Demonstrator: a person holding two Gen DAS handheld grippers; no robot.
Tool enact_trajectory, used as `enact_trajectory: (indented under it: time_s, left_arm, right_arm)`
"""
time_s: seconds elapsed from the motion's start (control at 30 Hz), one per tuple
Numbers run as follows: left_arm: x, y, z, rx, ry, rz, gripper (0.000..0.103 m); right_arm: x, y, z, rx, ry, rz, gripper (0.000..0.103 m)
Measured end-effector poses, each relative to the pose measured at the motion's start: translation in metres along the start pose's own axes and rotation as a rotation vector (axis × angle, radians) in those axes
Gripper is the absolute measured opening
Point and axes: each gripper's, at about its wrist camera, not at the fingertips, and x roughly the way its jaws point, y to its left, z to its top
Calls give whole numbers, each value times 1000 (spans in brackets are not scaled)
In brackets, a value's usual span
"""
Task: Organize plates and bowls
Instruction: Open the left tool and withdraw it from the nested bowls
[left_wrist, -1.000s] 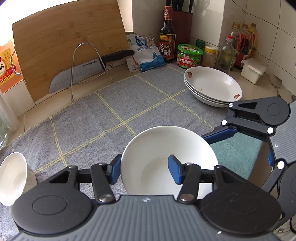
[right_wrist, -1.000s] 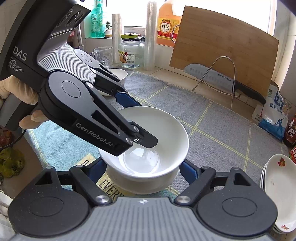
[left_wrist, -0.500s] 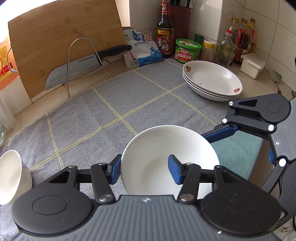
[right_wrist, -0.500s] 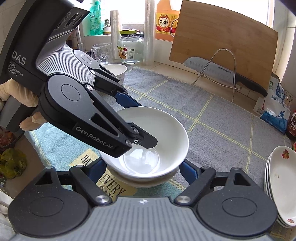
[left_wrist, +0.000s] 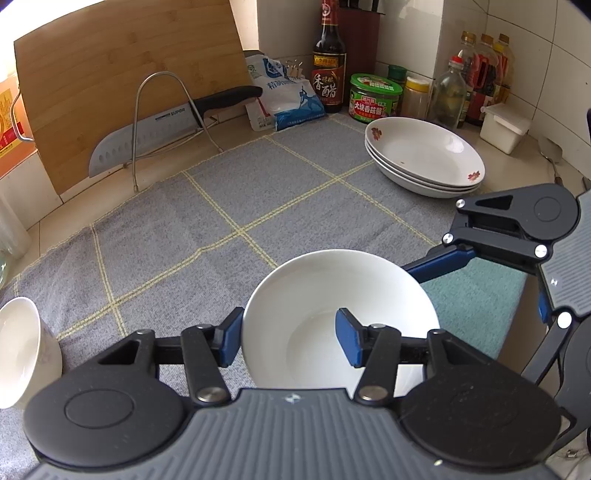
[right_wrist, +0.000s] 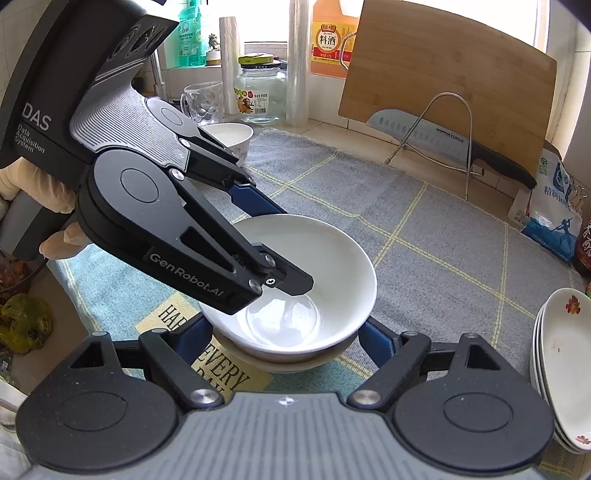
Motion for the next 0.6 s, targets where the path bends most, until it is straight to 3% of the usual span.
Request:
enact_trajectory:
  time_s: [0.2,0.27,0.4,0.6]
  left_arm:
    - [0,-2,0,5,-5,3,53]
    - [-1,-3,0,11,-8,3,54]
    - [-7,0,0,-4,-24,20,69]
    - [-31,17,-3,-61,-95,64,84]
  right_arm:
    - [0,0,0,2,-3,2,90]
    - [-1,0,0,-3,-12,-6,99]
    - [-5,-1,3,4,-36,12,103]
    - [-10,0,9,-15,-45,7,103]
